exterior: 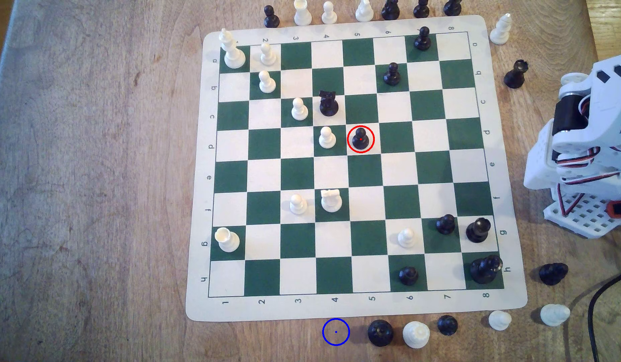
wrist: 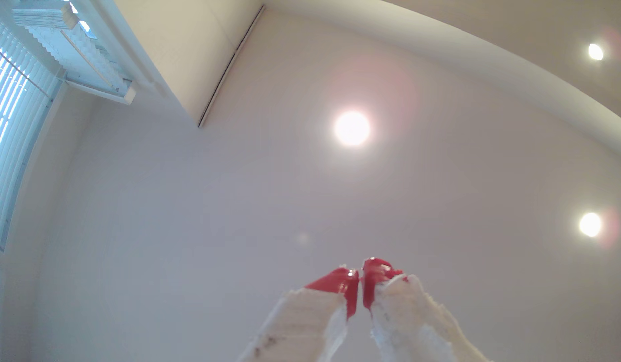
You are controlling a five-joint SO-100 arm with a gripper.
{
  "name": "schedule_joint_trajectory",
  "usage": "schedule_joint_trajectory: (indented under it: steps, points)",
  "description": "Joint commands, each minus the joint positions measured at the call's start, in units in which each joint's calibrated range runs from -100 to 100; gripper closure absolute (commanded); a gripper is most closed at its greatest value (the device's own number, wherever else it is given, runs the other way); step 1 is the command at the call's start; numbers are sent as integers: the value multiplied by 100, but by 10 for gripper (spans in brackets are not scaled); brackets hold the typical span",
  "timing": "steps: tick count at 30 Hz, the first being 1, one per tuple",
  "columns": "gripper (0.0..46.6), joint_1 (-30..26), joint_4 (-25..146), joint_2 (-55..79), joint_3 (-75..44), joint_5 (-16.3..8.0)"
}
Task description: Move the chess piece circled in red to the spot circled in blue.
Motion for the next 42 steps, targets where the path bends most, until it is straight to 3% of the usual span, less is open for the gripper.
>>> schedule_joint_trajectory:
  steps: [1,8,12,13,21,31,36,42]
  points:
    - [464,-9,52,-11,127,10]
    - [464,-9,2190,-11,9,10]
    - [464,131,4303,-11,-617,0]
    - [464,217,5531,-11,-1043,-20]
    - [464,374,8160,-11,-1886,-34]
    - [464,280,13058,-11,-2720,-93]
    - [464,77,14139,405,-2911,-93]
    - [460,-56,14778,1839,-3409,-440]
